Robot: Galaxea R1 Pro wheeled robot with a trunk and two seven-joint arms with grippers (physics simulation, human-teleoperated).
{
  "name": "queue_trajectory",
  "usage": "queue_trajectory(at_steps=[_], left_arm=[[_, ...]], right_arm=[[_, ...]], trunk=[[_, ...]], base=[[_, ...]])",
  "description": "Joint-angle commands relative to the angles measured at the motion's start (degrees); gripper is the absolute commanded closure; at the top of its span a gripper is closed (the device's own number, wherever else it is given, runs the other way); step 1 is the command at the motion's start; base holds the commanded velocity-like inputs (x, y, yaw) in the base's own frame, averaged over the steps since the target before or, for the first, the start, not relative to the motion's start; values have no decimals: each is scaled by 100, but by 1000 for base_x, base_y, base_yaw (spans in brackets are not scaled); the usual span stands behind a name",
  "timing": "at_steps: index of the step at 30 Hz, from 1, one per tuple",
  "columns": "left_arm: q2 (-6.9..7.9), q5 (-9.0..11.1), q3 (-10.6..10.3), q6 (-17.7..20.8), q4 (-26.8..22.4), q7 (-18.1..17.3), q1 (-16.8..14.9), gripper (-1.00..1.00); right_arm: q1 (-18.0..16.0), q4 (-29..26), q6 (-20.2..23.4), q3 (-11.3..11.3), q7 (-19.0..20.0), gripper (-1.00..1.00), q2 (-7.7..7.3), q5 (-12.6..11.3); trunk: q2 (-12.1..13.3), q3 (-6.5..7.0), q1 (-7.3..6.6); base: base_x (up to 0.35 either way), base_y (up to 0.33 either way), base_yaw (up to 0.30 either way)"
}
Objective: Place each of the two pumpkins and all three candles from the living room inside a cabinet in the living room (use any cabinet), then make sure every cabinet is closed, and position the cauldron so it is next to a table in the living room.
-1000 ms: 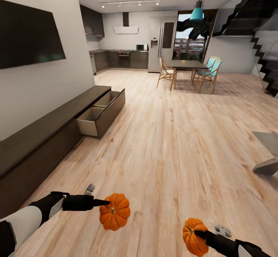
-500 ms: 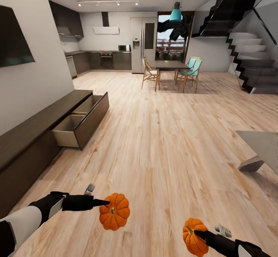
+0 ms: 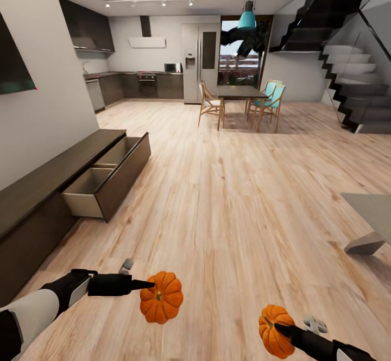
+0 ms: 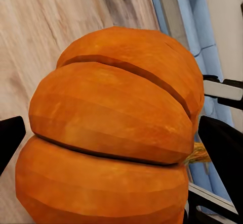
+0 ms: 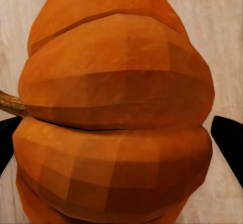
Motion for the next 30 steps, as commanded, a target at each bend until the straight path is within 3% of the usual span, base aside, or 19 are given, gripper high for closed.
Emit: queue_trajectory(at_steps=[1,15,30], left_arm=[[0,6,50,-1,-4,2,0,100],[-1,6,50,-1,-1,2,1,100],[0,6,50,-1,-1,2,-1,100]], right_arm=[[2,-2,0,-29,1,100,0,-21],[8,7,-152,-29,2,100,0,-32],[11,7,-157,-31,2,100,0,-32]], trunk=[[0,1,0],[0,76,0],[0,79,0]], base=[[330,0,0],[330,0,-166],[330,0,-7]])
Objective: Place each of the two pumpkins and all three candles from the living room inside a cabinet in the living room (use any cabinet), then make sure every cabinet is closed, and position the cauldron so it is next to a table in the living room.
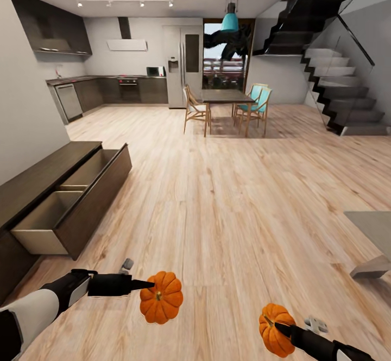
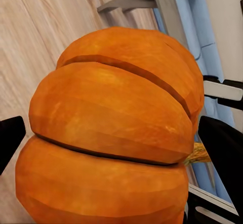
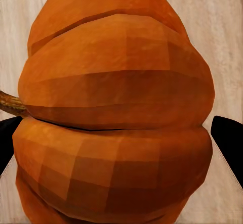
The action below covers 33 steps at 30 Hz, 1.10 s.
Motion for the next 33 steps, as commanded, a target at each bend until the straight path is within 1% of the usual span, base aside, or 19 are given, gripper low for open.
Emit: queue_trajectory(at_steps=[1,33], left_arm=[[-1,6,49,-1,-3,2,0,100],[-9,6,49,-1,-6,2,-2,100]], right_arm=[[-2,-2,1,-30,-1,100,0,-12],[0,-2,1,-30,-1,100,11,-13]], trunk=[[0,1,0],[0,1,0]], base=[[330,0,0],[330,0,0]])
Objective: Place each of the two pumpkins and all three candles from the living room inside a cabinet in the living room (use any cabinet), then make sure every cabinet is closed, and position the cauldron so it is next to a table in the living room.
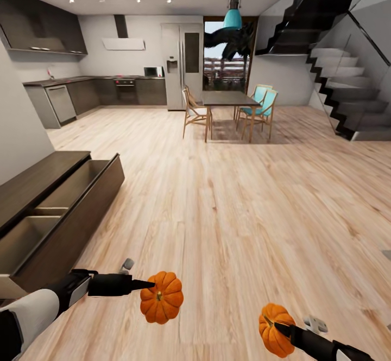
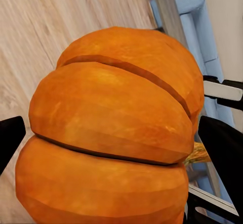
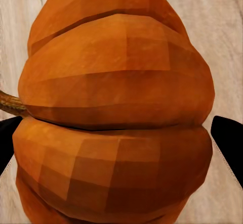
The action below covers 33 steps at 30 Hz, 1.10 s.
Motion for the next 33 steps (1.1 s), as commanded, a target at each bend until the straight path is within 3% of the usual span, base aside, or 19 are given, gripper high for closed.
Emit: queue_trajectory(at_steps=[1,33], left_arm=[[-1,6,49,-1,-3,2,-1,100],[-9,6,49,-1,-3,2,2,100]], right_arm=[[-1,-2,1,-30,-1,100,-1,-14],[-1,-2,1,-30,-4,100,16,-12]], trunk=[[0,1,0],[0,1,0]], base=[[330,0,0],[332,0,0]])
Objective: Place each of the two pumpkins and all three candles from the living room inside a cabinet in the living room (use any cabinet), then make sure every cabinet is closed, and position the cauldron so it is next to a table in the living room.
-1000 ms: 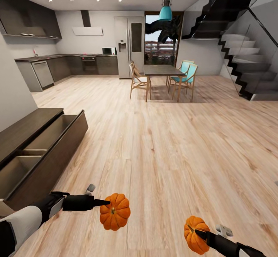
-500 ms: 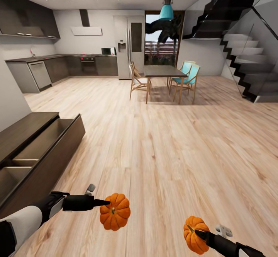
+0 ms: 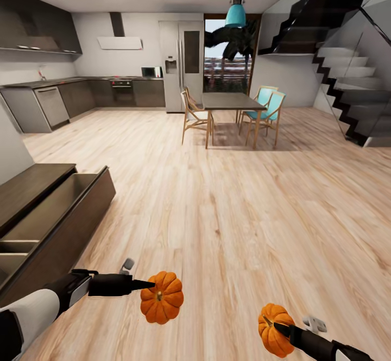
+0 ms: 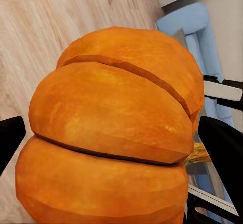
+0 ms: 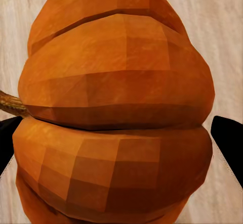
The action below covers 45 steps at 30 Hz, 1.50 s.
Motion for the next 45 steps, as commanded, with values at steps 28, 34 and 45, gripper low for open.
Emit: queue_trajectory(at_steps=[28,34,45], left_arm=[[-10,6,50,-4,-1,2,-1,100],[-10,6,50,-9,1,2,-2,100],[-10,6,50,-28,-2,2,-2,100]], right_arm=[[-1,-2,1,-30,-7,100,0,-12],[-1,-2,1,-30,-7,100,0,-12],[-1,-1,1,-30,-7,100,0,-12]], trunk=[[0,1,0],[0,1,0],[0,1,0]], base=[[337,0,0],[337,0,0],[337,0,0]])
